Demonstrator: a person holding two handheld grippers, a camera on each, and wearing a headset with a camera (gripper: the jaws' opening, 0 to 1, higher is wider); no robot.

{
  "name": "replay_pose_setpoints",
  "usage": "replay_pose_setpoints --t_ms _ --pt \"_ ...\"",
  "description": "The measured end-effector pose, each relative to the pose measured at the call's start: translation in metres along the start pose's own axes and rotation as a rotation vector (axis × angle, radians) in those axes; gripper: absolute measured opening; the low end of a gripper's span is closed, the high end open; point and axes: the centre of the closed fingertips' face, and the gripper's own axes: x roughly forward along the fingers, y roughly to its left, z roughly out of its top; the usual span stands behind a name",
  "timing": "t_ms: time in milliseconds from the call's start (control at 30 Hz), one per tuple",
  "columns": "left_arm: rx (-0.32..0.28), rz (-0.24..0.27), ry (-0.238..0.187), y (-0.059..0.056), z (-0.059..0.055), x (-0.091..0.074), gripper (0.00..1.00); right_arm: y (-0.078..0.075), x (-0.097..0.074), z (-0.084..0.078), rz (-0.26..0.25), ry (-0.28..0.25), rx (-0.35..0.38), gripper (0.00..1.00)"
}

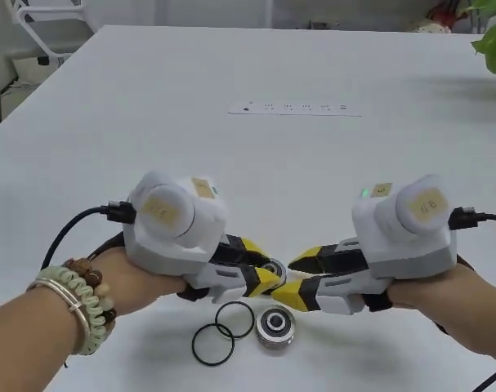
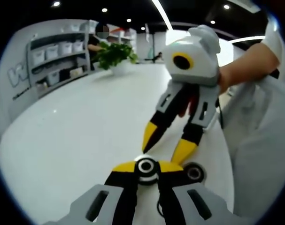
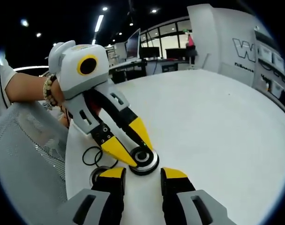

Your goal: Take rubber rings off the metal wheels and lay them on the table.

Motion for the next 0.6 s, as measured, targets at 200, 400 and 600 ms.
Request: replay_pose_setpoints --t_ms 200,400,600 --pt "-0.020 0.012 -0.005 0.0017 0.0002 0.0001 0.15 0.0007 0.0008 0.0004 -0.001 0.000 -0.009 0.26" --pt "-0.027 -0.002 -0.010 -0.0014 0.0004 -0.0006 0.15 0.0011 0.0012 -0.0008 -0.002 0.009 -0.032 0.24" --pt "-0.021 -0.011 -0.009 -0.0050 0.0006 -0.0002 0.14 0.0031 0.0025 -0.0040 -0.001 0.028 -0.061 0.22"
